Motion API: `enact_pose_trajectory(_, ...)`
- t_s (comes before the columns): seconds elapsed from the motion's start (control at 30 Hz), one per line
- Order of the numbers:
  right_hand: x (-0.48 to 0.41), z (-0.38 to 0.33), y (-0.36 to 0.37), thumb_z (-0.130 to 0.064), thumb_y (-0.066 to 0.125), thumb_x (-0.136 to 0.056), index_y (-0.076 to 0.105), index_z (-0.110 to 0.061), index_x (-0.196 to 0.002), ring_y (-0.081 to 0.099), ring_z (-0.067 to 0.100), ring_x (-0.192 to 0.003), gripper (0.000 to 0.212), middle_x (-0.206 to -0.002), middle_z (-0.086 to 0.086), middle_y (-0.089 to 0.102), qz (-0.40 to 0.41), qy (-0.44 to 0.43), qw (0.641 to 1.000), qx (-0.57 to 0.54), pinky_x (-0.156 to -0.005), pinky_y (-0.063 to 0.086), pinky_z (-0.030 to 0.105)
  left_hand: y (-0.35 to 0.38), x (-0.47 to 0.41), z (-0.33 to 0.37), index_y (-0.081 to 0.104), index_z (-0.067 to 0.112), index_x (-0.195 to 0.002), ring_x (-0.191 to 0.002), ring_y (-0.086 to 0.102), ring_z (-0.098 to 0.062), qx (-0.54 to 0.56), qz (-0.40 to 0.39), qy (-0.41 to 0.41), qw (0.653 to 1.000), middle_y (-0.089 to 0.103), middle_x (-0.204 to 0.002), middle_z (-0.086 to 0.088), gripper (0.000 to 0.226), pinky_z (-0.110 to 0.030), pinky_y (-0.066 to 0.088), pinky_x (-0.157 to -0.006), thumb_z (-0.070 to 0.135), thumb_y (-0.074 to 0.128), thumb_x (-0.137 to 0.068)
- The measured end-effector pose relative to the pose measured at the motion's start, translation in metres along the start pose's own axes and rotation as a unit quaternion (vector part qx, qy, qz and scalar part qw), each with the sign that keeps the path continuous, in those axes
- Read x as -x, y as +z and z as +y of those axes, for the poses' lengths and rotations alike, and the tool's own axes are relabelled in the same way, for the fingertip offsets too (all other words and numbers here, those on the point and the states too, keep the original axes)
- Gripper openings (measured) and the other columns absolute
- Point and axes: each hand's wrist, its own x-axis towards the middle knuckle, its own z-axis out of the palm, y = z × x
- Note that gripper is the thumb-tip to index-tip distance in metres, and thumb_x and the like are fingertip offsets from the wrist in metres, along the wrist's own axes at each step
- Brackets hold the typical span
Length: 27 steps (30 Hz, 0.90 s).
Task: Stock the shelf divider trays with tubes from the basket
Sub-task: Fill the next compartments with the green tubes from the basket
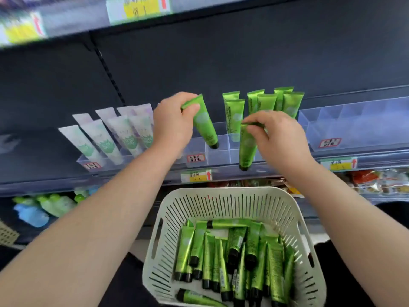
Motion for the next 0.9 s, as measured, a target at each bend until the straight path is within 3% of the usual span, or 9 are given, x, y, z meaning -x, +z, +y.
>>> enact_pose_trajectory(0.17, -0.023, -0.002, -0.002, -0.02, 0.053, -0.094, 0.068, -0.02, -0.108, 0.056, 0.02, -0.103, 0.02, -0.105, -0.004, 0.067, 0.04, 0.001, 0.998, -0.05, -0.076, 0.04, 0.028, 0.021, -0.037, 0.0, 0.07, 0.017, -0.106, -0.09, 0.063, -0.023, -0.013, 0.053, -0.011, 0.998, 0.066, -0.095, 0.002, 0.023, -0.039, 0.054, -0.081, 0.011, 0.054, -0.09)
enact_pose_trajectory(0.37, -0.039, 0.009, 0.0, -0.018, 0.053, -0.095, 0.068, -0.022, -0.107, 0.056, 0.018, -0.097, 0.02, -0.102, -0.007, 0.067, 0.043, 0.004, 0.996, -0.076, -0.076, 0.043, 0.03, 0.06, -0.07, -0.016, 0.068, 0.02, -0.11, -0.089, 0.051, -0.013, -0.109, -0.014, -0.021, 0.994, 0.066, -0.106, 0.0, 0.022, -0.019, 0.031, -0.071, 0.014, 0.054, -0.094)
enact_pose_trajectory(0.57, -0.046, 0.016, 0.0, -0.019, 0.054, -0.094, 0.068, -0.022, -0.106, 0.058, 0.018, -0.095, 0.019, -0.101, -0.007, 0.067, 0.029, 0.003, 0.995, -0.09, -0.078, 0.048, 0.034, 0.078, -0.085, -0.033, 0.068, 0.019, -0.112, -0.096, 0.055, -0.021, -0.174, -0.118, -0.014, 0.978, 0.065, -0.111, -0.005, 0.023, -0.03, 0.043, -0.08, 0.015, 0.053, -0.095)
enact_pose_trajectory(0.7, -0.049, 0.013, 0.001, -0.019, 0.055, -0.093, 0.068, -0.023, -0.106, 0.059, 0.018, -0.094, 0.019, -0.1, -0.007, 0.068, 0.03, 0.003, 0.995, -0.09, -0.081, 0.049, 0.036, 0.075, -0.082, -0.035, 0.066, 0.02, -0.117, -0.105, 0.056, -0.024, -0.167, -0.095, -0.016, 0.981, 0.063, -0.117, -0.004, 0.026, -0.034, 0.046, -0.086, 0.013, 0.053, -0.095)
enact_pose_trajectory(0.9, -0.064, -0.004, 0.008, -0.021, 0.054, -0.093, 0.068, -0.026, -0.107, 0.059, 0.016, -0.094, 0.02, -0.101, -0.008, 0.067, 0.043, 0.001, 0.996, -0.078, -0.08, 0.049, 0.036, 0.048, -0.058, -0.028, 0.066, 0.019, -0.116, -0.108, 0.057, -0.022, -0.184, -0.086, 0.064, 0.977, 0.062, -0.118, -0.002, 0.027, -0.032, 0.045, -0.091, 0.01, 0.058, -0.092)
